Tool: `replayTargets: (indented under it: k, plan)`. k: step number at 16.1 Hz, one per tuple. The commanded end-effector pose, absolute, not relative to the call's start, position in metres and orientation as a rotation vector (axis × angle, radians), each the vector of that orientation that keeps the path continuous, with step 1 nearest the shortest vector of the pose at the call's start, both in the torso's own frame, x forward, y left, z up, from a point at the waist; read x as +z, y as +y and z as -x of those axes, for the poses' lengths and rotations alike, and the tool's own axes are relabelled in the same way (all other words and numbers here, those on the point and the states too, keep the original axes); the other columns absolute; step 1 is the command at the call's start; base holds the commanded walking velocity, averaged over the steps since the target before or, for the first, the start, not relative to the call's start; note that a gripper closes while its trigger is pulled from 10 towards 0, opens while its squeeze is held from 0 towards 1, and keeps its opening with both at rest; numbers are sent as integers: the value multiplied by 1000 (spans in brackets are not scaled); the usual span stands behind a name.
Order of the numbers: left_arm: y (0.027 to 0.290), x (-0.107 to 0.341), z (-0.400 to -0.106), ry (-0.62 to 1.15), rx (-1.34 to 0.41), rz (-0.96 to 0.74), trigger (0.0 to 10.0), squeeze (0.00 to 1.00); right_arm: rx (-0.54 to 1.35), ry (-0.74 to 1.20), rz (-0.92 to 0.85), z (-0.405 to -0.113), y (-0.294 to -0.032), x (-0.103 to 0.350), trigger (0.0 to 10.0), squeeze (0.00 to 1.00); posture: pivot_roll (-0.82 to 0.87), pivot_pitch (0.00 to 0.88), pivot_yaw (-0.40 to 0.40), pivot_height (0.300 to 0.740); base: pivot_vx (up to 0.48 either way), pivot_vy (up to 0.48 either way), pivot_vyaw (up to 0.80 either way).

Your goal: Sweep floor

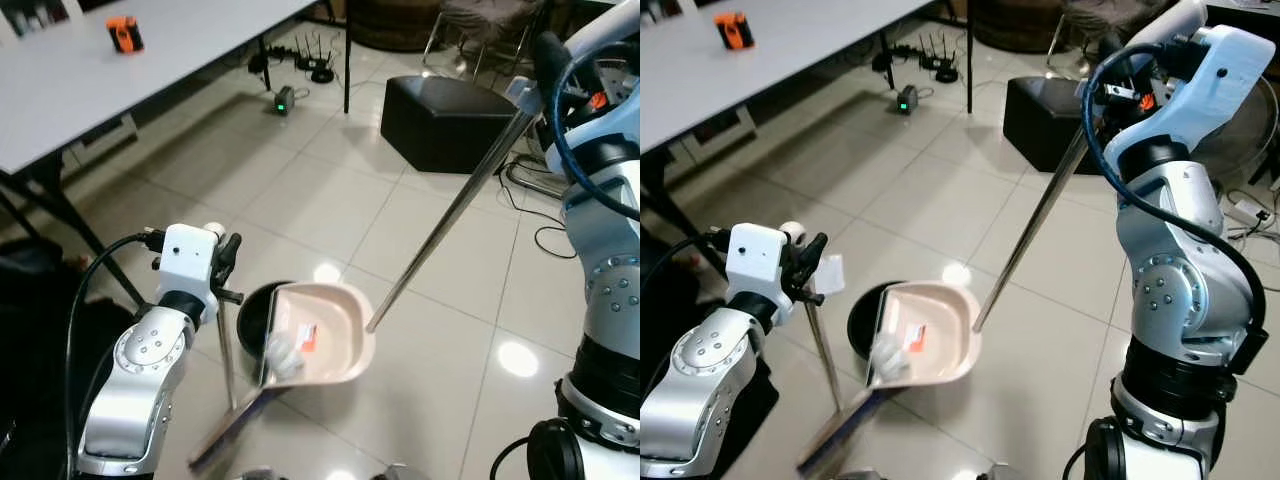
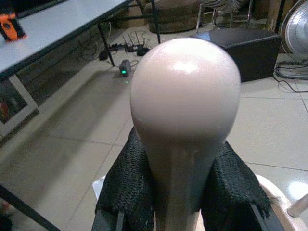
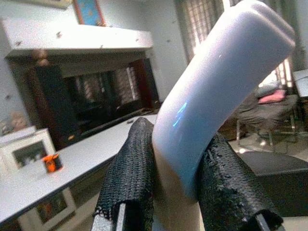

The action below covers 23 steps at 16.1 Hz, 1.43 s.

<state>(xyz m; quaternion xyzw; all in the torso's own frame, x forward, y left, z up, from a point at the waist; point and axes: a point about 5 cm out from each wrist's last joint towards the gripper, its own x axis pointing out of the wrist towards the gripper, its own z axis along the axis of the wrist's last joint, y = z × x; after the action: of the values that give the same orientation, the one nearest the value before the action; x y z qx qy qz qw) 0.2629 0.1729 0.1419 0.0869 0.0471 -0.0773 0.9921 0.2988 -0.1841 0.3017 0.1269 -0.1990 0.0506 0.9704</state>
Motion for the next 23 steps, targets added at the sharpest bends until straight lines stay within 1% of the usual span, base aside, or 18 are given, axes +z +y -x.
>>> replayTargets:
  k: [1,5,8,13,15,18,19,20,21,22,23]
  plan:
    - [181,143,-263,94,-108,-185,10000,0,138,-470,-260,-294,-177,312,10000,0,-33,45,42,740,0,0,0]
    - [182,133,-261,138,-110,-213,10000,0,138,-519,-192,-299,-173,313,10000,0,-25,44,48,740,0,0,0]
    - [181,129,-259,150,-101,-208,10000,0,161,-561,-164,-308,-164,316,10000,0,-10,45,24,740,0,0,0]
    - [184,127,-255,159,-82,-216,10000,0,191,-658,-98,-326,-144,308,10000,0,11,50,19,740,0,0,0]
    - [188,130,-257,150,-61,-218,10000,0,284,-723,-15,-334,-119,307,10000,0,24,54,15,740,0,0,0]
    - [189,130,-257,149,-55,-218,10000,0,400,-789,48,-333,-89,305,10000,0,26,47,16,740,0,0,0]
    - [188,130,-256,148,-56,-218,10000,0,432,-811,65,-331,-81,304,10000,0,25,42,15,740,0,0,0]
    - [187,130,-257,144,-53,-216,10000,0,488,-851,117,-327,-65,301,10000,0,23,35,12,740,0,0,0]
    - [186,131,-258,137,-51,-215,10000,0,537,-876,144,-324,-54,299,10000,0,27,50,13,740,0,0,0]
    - [186,131,-258,137,-48,-213,10000,0,564,-892,166,-322,-47,297,10000,0,25,43,15,740,0,0,0]
    - [187,130,-257,139,-48,-216,10000,0,617,-905,213,-317,-34,292,10000,0,25,43,15,740,0,0,0]
